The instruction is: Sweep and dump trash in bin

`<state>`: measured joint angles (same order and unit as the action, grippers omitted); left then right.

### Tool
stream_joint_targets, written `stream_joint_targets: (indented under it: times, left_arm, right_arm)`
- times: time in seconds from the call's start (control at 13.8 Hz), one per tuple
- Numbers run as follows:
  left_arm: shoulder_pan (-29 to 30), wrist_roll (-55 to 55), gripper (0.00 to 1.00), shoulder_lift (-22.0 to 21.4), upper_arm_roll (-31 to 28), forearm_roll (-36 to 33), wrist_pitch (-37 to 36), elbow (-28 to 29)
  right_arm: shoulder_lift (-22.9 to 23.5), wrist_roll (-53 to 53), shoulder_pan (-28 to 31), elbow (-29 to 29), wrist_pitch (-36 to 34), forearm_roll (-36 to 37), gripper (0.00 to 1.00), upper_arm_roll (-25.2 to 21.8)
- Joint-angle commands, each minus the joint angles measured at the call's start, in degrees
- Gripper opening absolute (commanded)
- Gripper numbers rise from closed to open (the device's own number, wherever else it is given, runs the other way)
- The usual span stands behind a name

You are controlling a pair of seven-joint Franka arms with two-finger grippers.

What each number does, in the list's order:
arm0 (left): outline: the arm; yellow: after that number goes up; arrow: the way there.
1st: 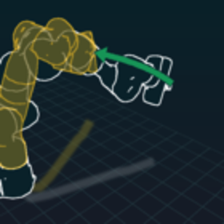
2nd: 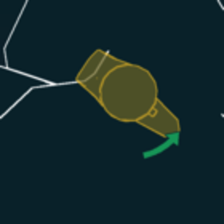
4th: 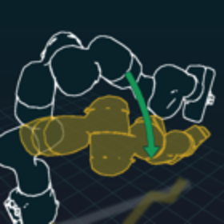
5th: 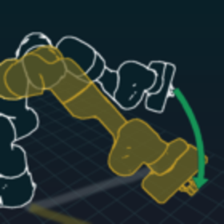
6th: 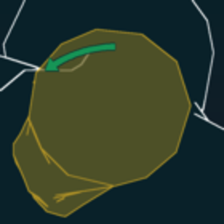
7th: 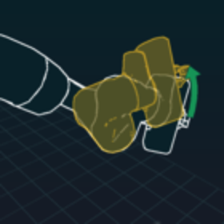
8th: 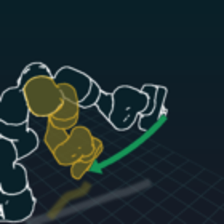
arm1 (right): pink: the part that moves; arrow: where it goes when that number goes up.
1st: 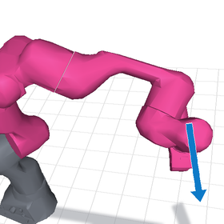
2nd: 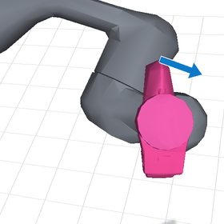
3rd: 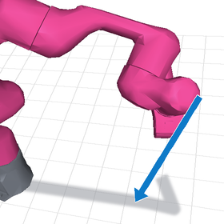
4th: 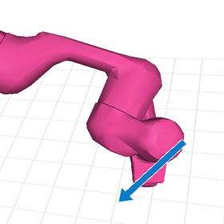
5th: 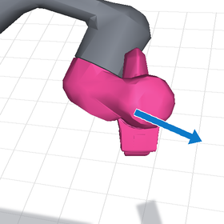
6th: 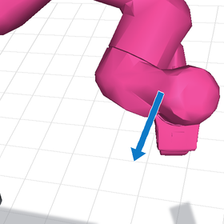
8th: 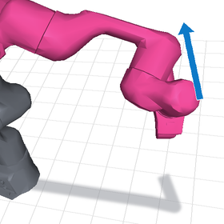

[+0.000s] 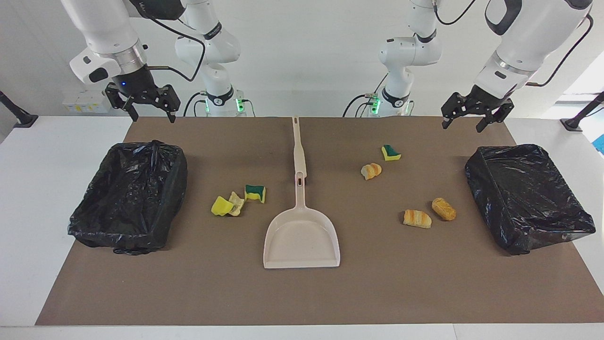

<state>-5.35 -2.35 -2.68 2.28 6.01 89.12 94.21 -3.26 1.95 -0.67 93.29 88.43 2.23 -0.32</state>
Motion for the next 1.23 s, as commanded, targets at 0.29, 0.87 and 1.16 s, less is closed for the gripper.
stream_joint_targets:
  times: [0.29,0.87,1.16]
  left_arm:
    - [-11.3,7.2,1.0,-3.1,-0.5,0.4,10.9,11.8]
    - [-31.1,27.4,1.0,-2.4,-0.5,0.1,43.8,35.3]
    - [-39.5,33.5,1.0,-1.8,-0.5,-0.4,50.3,40.5]
  right_arm:
    - [16.3,14.6,-9.9,-5.0,11.9,-3.5,1.0,0.9]
    - [25.3,29.1,-19.4,-1.5,29.6,-9.1,1.0,2.8]
    - [23.3,25.3,-20.0,3.4,33.7,-14.4,1.0,2.8]
